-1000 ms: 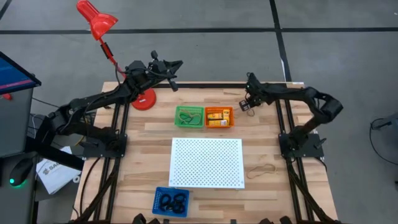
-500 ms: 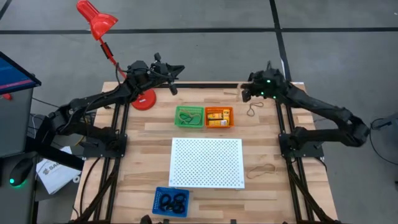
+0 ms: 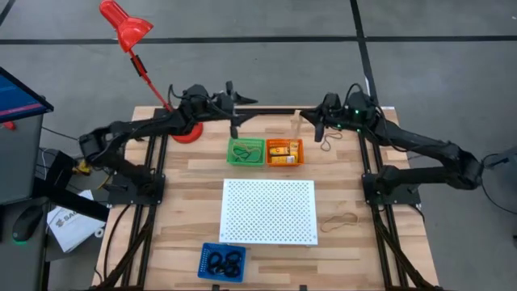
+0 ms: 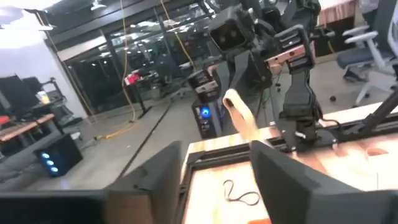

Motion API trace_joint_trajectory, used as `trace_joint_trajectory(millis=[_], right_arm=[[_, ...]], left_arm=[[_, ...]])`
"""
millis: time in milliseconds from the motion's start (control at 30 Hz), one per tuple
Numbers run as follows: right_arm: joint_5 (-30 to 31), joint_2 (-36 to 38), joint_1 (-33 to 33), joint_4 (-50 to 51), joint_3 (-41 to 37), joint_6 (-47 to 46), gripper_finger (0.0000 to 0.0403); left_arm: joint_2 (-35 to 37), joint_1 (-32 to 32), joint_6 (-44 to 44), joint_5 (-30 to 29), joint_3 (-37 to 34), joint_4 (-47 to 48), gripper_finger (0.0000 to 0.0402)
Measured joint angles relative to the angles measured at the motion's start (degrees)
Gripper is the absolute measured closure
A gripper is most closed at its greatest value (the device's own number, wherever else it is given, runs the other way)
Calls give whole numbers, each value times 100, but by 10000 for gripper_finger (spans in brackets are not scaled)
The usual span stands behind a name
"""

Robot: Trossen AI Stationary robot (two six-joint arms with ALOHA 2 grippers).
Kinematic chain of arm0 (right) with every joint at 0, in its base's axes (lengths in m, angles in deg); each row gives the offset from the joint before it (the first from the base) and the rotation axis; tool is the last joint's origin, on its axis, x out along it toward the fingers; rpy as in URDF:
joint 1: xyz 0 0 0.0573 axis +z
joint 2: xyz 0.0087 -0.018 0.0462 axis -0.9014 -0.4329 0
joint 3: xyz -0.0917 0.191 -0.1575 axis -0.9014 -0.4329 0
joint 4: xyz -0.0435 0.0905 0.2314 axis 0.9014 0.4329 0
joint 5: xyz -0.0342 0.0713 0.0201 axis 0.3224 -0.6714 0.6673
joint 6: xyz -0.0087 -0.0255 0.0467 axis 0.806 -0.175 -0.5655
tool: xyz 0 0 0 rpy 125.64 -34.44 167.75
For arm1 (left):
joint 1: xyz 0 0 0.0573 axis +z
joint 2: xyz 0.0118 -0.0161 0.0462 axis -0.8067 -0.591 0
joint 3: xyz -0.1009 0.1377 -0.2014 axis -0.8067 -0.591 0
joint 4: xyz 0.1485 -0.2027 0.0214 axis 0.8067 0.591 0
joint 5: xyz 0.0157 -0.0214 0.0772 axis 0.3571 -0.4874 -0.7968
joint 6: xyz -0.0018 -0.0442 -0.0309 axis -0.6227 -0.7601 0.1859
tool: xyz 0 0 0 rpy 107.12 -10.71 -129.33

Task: Pick & Place Office Desk Supplies
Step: Put the brown rubber band into the green bin

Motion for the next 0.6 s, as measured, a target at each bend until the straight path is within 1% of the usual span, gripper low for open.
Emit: trace_joint_trajectory(millis=[133,233,333,400,500,600], right_arm=[[-270,-141,18,-474,0,57,403],[-396,-277,18,-691,14,77,403],[-602,-500,40,-702,171,125,403],[-625,-681,100,-717,309,241,403],[-644,-876,170,-679,462,381,403],[-643,-966,215,-666,542,528,403]], left_arm=[[-531,-195,-122,6,382,-8,167],[-902,-354,-144,11,710,-5,149],[-1250,-454,-385,39,1079,-30,149],[-1476,-502,-502,32,1292,-32,153],[-1730,-560,-618,22,1511,-21,161],[-1831,-580,-720,17,1604,2,172]])
